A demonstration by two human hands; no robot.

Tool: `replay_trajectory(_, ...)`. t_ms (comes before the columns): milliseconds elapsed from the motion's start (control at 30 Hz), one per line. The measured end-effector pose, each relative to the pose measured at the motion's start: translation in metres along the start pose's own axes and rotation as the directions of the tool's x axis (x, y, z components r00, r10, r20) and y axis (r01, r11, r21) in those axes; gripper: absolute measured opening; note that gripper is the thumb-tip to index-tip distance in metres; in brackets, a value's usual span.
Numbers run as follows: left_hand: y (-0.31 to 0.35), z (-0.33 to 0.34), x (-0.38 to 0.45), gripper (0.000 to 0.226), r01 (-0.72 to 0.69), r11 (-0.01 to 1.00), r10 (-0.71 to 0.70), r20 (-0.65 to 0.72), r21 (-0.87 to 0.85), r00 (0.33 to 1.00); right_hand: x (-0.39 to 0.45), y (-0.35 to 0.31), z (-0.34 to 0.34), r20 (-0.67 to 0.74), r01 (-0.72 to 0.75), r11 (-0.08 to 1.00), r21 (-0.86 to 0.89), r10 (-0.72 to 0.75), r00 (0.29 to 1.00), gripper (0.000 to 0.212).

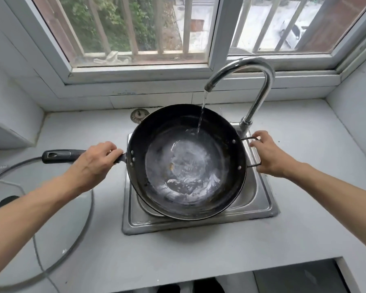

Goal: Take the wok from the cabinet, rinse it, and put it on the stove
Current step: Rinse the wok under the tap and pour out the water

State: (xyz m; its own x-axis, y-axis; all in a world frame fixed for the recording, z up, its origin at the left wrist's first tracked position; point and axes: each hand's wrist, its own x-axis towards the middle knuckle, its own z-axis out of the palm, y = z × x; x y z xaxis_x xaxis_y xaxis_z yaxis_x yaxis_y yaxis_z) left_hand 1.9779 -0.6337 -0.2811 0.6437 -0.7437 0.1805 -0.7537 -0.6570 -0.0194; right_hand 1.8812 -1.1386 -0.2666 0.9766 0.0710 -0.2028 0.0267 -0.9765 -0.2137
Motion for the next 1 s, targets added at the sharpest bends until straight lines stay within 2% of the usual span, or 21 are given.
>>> replay_trajectory(133,0.005,0.001,0.003,0.024,-0.013,0.999,0.015,0.058,-0.035,0.998,0.004,0.017,0.001,0.063,0.073,0.997,-0.022,-0.071,0.995,0.028)
replay_trajectory(200,0.003,0.001,0.005,0.029,-0.014,0.999,0.018,0.09,-0.042,0.996,0.003,0.024,-0.003,0.103,0.12,0.99,-0.079,-0.111,0.988,0.019)
replay_trajectory(467,0.023,-0.005,0.013,0.033,0.038,0.999,-0.039,0.128,0.01,0.991,-0.004,0.051,-0.009,-0.011,0.334,0.924,-0.185,-0.342,0.94,0.035)
replay_trajectory(533,0.032,-0.003,0.01,0.03,0.072,0.997,-0.074,0.149,0.021,0.986,0.0,0.06,-0.012,-0.042,0.36,0.912,-0.197,-0.374,0.926,0.034)
replay_trajectory(633,0.045,-0.003,0.008,0.018,0.11,0.993,-0.113,0.107,0.038,0.988,0.005,0.072,-0.016,-0.036,0.42,0.882,-0.213,-0.436,0.899,0.032)
replay_trajectory(733,0.054,-0.009,0.005,0.023,0.103,0.994,-0.105,0.102,0.025,0.989,0.002,0.077,-0.02,-0.004,0.443,0.874,-0.199,-0.453,0.891,0.03)
replay_trajectory(800,0.058,-0.011,0.002,0.016,0.109,0.994,-0.111,0.122,0.023,0.986,-0.002,0.078,-0.019,0.01,0.455,0.868,-0.201,-0.462,0.887,0.031)
replay_trajectory(900,0.056,-0.009,-0.003,0.028,0.12,0.993,-0.116,0.138,-0.017,0.984,-0.007,0.073,-0.021,0.0,0.465,0.865,-0.188,-0.473,0.881,0.028)
replay_trajectory(1000,0.048,-0.002,-0.012,0.029,0.101,0.993,-0.092,0.138,-0.057,0.986,-0.015,0.059,-0.025,-0.058,0.456,0.878,-0.146,-0.468,0.882,0.022)
